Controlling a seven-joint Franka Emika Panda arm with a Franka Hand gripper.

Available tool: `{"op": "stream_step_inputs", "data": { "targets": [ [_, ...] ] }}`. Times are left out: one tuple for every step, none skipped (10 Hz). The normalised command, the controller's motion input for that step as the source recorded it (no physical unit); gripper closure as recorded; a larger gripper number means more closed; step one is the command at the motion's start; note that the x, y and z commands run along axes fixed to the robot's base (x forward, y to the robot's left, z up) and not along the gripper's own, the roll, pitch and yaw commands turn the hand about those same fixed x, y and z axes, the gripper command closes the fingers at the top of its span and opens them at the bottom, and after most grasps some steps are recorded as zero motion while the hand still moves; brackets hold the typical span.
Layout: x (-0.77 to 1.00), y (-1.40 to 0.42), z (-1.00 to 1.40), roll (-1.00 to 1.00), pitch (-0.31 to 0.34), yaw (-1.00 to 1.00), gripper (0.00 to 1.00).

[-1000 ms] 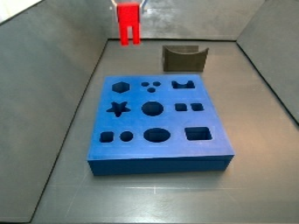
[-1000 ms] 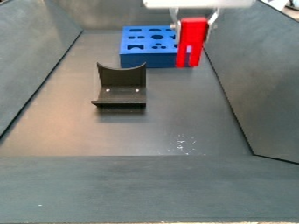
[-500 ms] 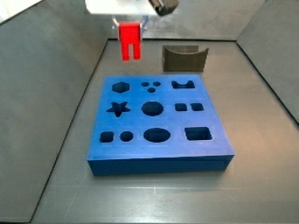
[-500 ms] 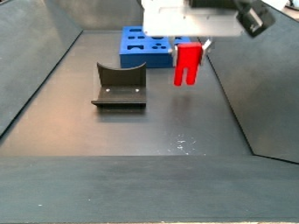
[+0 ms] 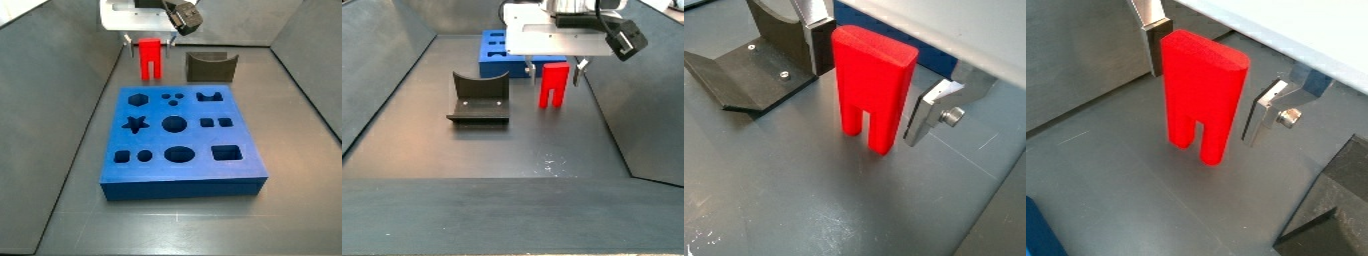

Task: Pick up the square-circle object. Move up. Rotate the square-circle object. Move to above the board. Insert the square-circle object.
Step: Rotate the square-circle object.

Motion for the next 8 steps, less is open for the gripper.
{"op": "stream_step_inputs", "data": {
  "targets": [
    [-0.01, 0.0, 1.0, -0.16, 0.007, -0.02, 0.0],
    [-0.03, 0.0, 1.0, -0.15, 0.03, -0.02, 0.0],
    [-0.02, 0.01, 0.97, -0.14, 0.042, -0.02, 0.0],
    [-0.01, 0.01, 0.75, -0.13, 0.047, -0.03, 0.0],
    [-0.01, 0.02, 0.57, -0.12, 0.049, -0.04, 0.0],
    [-0.01, 0.02, 0.39, -0.12, 0.051, -0.04, 0.0],
    [-0.01, 0.02, 0.21, -0.11, 0.06, -0.05, 0.0],
    [0.0, 0.0, 0.0, -0.01, 0.005, 1.0, 0.0]
  ]
}}
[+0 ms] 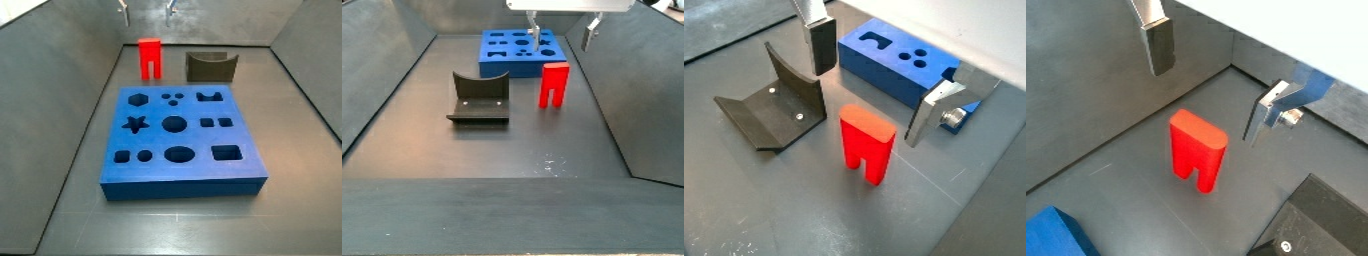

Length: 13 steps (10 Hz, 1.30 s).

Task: Pick up the square-circle object. Move up. Rotate the square-circle object. Move to above the board. Insert the square-circle object.
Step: Rotate the square-circle object.

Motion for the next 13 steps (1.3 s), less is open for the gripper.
{"op": "stream_step_inputs", "data": {
  "targets": [
    [0.01, -0.01, -0.03, -0.01, 0.005, 1.0, 0.0],
    [0.01, -0.02, -0.02, -0.01, 0.004, 1.0, 0.0],
    [0.01, -0.01, -0.02, -0.01, 0.004, 1.0, 0.0],
    [0.01, -0.01, -0.01, -0.01, 0.004, 1.0, 0.0],
    [0.01, -0.01, -0.01, -0.01, 0.004, 1.0, 0.0],
    [0.01, -0.01, -0.01, -0.01, 0.004, 1.0, 0.0],
    [0.01, -0.01, -0.01, -0.01, 0.005, 1.0, 0.0],
    [0.01, -0.01, -0.01, -0.01, 0.005, 1.0, 0.0],
    [0.01, -0.01, -0.01, -0.01, 0.005, 1.0, 0.0],
    [0.01, -0.01, -0.01, -0.01, 0.005, 1.0, 0.0],
    [0.01, -0.01, -0.01, -0.01, 0.005, 1.0, 0.0],
    [0.01, -0.01, -0.01, -0.01, 0.005, 1.0, 0.0],
    [0.01, -0.01, -0.01, -0.01, 0.005, 1.0, 0.0]
  ]
}}
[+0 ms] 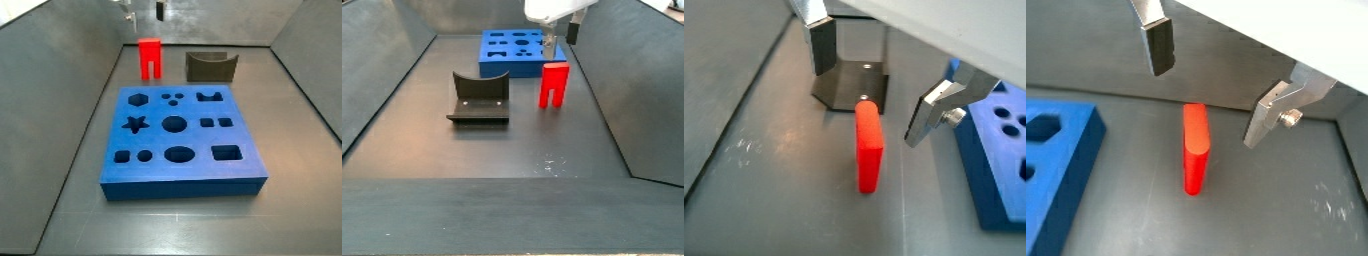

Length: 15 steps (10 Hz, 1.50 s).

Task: Pick up the square-circle object. Move up. Rotate the square-circle object. Move to above the board. Insert the square-circle object.
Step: Rotate the square-circle object.

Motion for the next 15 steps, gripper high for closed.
{"op": "stream_step_inputs", "data": {
  "targets": [
    [0.01, -0.01, -0.01, -0.01, 0.005, 1.0, 0.0],
    [0.01, -0.01, -0.01, -0.01, 0.006, 1.0, 0.0],
    [0.01, -0.01, -0.01, -0.01, 0.006, 1.0, 0.0],
    [0.01, -0.01, -0.01, -0.01, 0.006, 1.0, 0.0],
    [0.01, -0.01, -0.01, -0.01, 0.006, 1.0, 0.0],
    [0.01, -0.01, -0.01, -0.01, 0.006, 1.0, 0.0],
    [0.01, -0.01, -0.01, -0.01, 0.007, 1.0, 0.0],
    [0.01, -0.01, -0.01, -0.01, 0.007, 1.0, 0.0],
    [0.01, -0.01, -0.01, -0.01, 0.007, 1.0, 0.0],
    [0.01, -0.01, -0.01, -0.01, 0.007, 1.0, 0.0],
    [0.01, -0.01, -0.01, -0.01, 0.008, 1.0, 0.0],
    [0.01, -0.01, -0.01, -0.01, 0.008, 1.0, 0.0],
    [0.01, -0.01, -0.01, -0.01, 0.008, 1.0, 0.0],
    [0.01, -0.01, -0.01, -0.02, 0.009, 1.0, 0.0],
    [0.01, -0.01, -0.01, -0.02, 0.009, 1.0, 0.0]
  ]
}}
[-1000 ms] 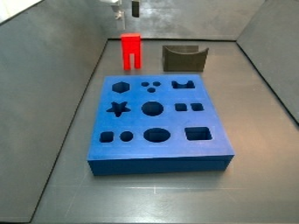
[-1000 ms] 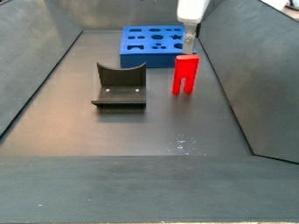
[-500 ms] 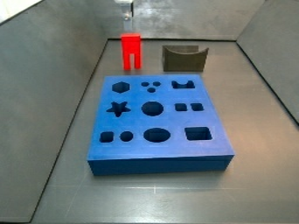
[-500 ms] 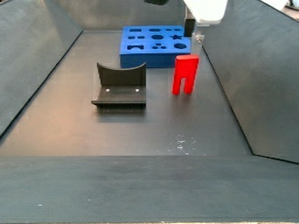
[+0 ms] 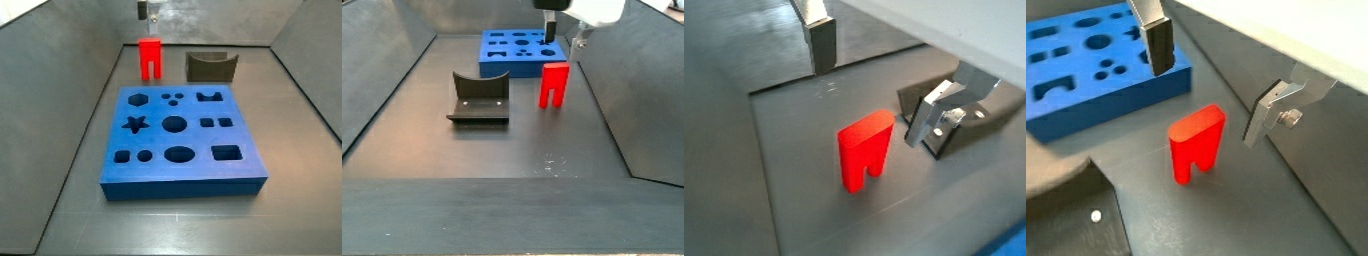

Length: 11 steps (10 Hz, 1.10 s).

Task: Pick up the square-circle object. Move up. Rotate the square-circle object. Move to above the board. Insert the square-circle object.
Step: Rotate the square-circle object.

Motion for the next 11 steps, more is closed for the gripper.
{"op": "stream_step_inputs", "data": {
  "targets": [
    [0.01, -0.01, -0.01, -0.02, 0.01, 1.0, 0.0],
    [0.01, -0.01, -0.01, -0.02, 0.01, 1.0, 0.0],
    [0.01, -0.01, -0.01, -0.02, 0.011, 1.0, 0.0],
    [0.01, -0.01, -0.01, -0.02, 0.012, 1.0, 0.0],
    [0.01, -0.01, -0.01, -0.02, 0.013, 1.0, 0.0],
    [0.01, -0.01, -0.01, -0.02, 0.013, 1.0, 0.0],
    [0.01, -0.01, -0.01, -0.03, 0.015, 1.0, 0.0],
    [0.01, -0.01, -0.01, -0.03, 0.016, 1.0, 0.0],
    [0.01, -0.01, -0.01, -0.03, 0.019, 1.0, 0.0],
    [0.01, -0.01, -0.01, -0.03, 0.02, 1.0, 0.0],
    [0.01, -0.01, -0.01, -0.04, 0.023, 1.0, 0.0]
  ]
}}
